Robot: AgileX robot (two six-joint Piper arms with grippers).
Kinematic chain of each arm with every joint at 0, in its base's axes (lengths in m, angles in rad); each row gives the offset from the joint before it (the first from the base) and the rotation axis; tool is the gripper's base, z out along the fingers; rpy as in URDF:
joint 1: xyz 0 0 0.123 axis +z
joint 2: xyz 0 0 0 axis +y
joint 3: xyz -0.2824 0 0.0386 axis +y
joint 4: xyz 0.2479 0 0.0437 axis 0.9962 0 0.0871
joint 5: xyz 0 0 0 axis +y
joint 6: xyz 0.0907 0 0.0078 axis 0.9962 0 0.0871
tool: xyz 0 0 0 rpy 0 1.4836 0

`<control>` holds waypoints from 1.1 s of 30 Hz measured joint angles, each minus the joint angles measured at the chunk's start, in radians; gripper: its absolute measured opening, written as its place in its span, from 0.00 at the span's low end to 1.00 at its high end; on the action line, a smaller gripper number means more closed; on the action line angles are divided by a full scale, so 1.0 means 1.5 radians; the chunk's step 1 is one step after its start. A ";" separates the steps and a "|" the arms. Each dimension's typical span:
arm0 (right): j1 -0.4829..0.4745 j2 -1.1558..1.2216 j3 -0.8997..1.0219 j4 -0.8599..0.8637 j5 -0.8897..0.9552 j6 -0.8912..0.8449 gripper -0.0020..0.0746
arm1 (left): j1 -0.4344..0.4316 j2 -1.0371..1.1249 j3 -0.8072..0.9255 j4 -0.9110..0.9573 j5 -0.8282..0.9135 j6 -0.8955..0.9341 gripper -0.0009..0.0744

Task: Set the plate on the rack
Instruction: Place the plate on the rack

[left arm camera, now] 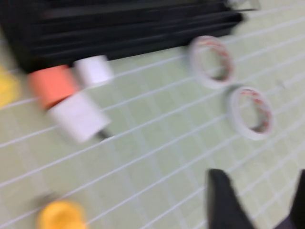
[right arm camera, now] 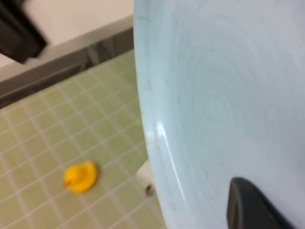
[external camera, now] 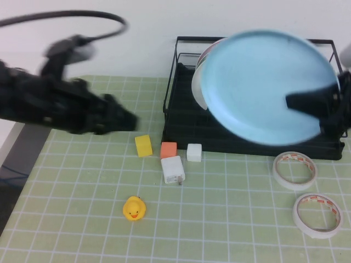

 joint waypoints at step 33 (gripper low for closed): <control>0.000 0.608 -0.859 -0.354 0.258 0.110 0.21 | 0.066 -0.548 0.405 -0.004 -0.093 -0.036 0.01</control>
